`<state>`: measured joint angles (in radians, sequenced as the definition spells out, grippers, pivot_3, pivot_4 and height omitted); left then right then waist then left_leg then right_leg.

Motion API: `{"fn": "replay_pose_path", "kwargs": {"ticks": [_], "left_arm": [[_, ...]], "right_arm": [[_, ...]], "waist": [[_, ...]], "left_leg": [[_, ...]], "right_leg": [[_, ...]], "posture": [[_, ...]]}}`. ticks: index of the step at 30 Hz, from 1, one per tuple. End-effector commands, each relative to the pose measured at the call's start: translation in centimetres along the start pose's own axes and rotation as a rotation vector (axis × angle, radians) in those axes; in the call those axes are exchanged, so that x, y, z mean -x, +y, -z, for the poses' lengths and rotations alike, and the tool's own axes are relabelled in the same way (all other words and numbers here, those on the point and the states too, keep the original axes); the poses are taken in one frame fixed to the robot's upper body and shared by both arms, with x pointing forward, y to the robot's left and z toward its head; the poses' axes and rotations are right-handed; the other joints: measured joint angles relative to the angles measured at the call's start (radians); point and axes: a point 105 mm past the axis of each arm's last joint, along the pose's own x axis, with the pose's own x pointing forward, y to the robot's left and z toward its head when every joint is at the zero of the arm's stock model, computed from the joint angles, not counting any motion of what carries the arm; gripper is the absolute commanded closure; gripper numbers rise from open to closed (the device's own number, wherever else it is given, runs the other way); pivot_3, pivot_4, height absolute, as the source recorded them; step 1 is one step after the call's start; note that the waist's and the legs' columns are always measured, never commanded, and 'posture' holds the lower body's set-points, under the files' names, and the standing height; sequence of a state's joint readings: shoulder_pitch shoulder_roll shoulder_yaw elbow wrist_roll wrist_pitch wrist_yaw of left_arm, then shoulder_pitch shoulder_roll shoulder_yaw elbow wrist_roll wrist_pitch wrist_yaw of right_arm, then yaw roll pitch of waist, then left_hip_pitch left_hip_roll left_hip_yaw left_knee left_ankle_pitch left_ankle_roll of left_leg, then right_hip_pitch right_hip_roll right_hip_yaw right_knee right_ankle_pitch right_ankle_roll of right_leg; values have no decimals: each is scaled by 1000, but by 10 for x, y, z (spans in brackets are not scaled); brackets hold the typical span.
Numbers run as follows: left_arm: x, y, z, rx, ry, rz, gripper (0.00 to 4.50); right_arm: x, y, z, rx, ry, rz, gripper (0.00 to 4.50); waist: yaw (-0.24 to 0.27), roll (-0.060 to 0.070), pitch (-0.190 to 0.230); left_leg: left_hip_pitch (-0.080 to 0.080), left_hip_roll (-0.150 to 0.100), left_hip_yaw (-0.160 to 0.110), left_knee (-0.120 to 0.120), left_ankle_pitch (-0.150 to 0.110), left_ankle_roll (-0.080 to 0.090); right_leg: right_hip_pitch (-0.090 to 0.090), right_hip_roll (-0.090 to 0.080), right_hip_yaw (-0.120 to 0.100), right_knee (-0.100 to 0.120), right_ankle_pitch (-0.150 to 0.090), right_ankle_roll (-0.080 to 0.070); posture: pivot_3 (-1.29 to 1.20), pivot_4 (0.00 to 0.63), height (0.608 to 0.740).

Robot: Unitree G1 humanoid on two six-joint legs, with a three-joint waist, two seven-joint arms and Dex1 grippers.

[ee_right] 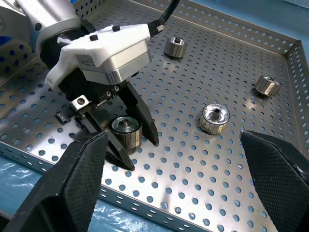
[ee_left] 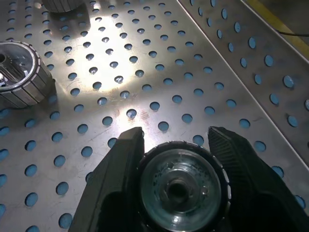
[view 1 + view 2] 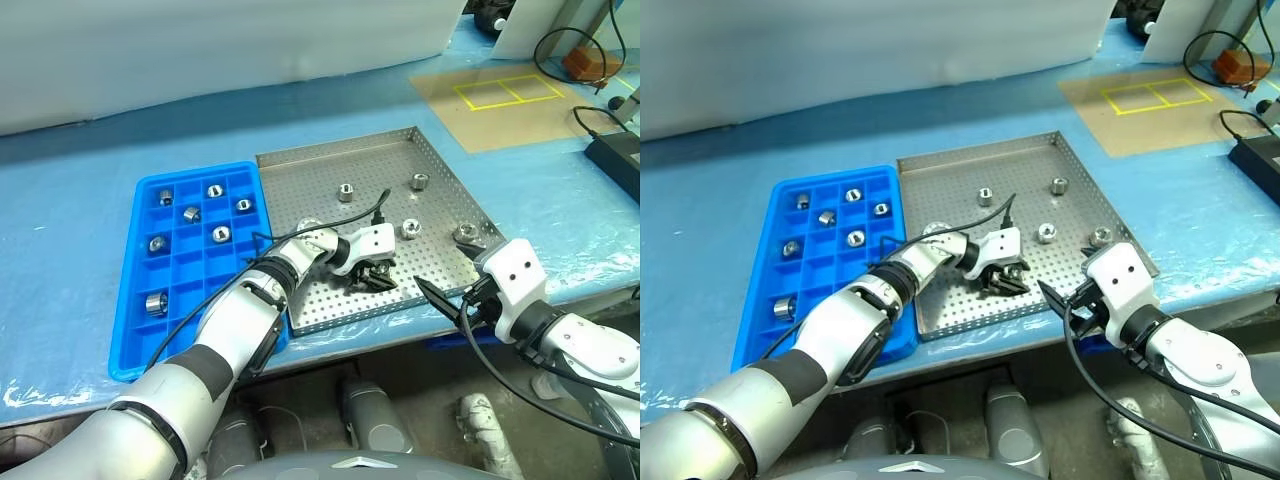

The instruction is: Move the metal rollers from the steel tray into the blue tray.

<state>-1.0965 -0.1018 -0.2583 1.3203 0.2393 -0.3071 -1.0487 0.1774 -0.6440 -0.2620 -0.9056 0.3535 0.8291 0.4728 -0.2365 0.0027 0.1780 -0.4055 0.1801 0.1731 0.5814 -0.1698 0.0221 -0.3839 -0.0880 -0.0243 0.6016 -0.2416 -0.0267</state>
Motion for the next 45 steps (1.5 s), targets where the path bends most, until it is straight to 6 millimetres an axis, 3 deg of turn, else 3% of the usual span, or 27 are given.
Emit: {"fn": "replay_pose_path", "kwargs": {"ticks": [1, 4, 7, 11, 17, 21, 24, 32, 38, 45], "left_arm": [[7, 7, 7, -9, 21, -63, 2650], [13, 14, 4, -46, 6, -97, 2650], [26, 28, -13, -81, -81, -157, 2650], [59, 39, -38, -85, -262, -144, 2650], [112, 51, -25, -124, -280, -229, 2650], [149, 61, -21, -149, -288, -343, 2650], [176, 54, -3, -163, -224, -361, 2650], [240, 42, 18, -126, -128, -504, 2650], [250, 27, 27, -86, -107, -539, 2650], [233, 16, 44, -14, -94, -527, 2650]], "right_arm": [[-1, 0, -5, 16, -24, 3, 0], [-4, -1, -6, 16, -31, -4, 0], [-8, -1, -7, 20, -38, -20, 0], [-17, 0, -9, 24, -52, -57, 0], [-39, -2, -14, 43, -92, -122, 0], [-56, 0, -21, 63, -133, -187, 0], [-68, 5, -33, 78, -177, -254, 0], [-96, 34, -49, 139, -237, -500, 0], [-109, 39, -54, 159, -259, -558, 0], [-111, 44, -51, 157, -263, -566, 0]], "waist": [[-1, 0, 0], [-1, 0, 0], [-2, 0, 0], [4, 0, 0], [11, 0, 0], [48, 0, 1], [73, 0, 1], [209, 0, 1], [300, -1, 1], [314, -1, 1]], "left_leg": [[0, 0, 0, 0, 0, 0], [-1, -1, 0, 0, -1, 2], [-1, -1, 0, 0, -1, 2], [-3, -1, -1, 0, -1, 2], [-5, -1, -1, 0, -1, 3], [-5, -1, -1, 0, -1, 3], [-5, 0, -1, 0, -1, 3], [-6, 5, 2, -1, 0, 1], [-7, 6, 4, -1, 3, -4], [-6, 8, 4, -2, 5, -13]], "right_leg": [[0, 0, 0, 0, 0, 0], [0, -1, 0, 0, 0, 0], [0, -1, 0, 0, 0, 0], [-2, -1, -1, 0, -1, 1], [-4, -2, -1, 1, -1, 1], [-5, -2, -1, 4, -1, 1], [-6, -2, -1, 5, -1, 1], [-10, -1, -1, 10, -1, 0], [-16, -2, -1, 19, -3, -4], [-18, 0, -1, 23, -3, -3]], "posture": [[-694, 150, 740], [-673, 150, 740], [-649, 150, 740], [-592, 150, 740], [-452, 150, 740], [-358, 150, 740], [-297, 150, 740], [-91, 150, 740], [-33, 150, 740], [-31, 150, 740]]}}
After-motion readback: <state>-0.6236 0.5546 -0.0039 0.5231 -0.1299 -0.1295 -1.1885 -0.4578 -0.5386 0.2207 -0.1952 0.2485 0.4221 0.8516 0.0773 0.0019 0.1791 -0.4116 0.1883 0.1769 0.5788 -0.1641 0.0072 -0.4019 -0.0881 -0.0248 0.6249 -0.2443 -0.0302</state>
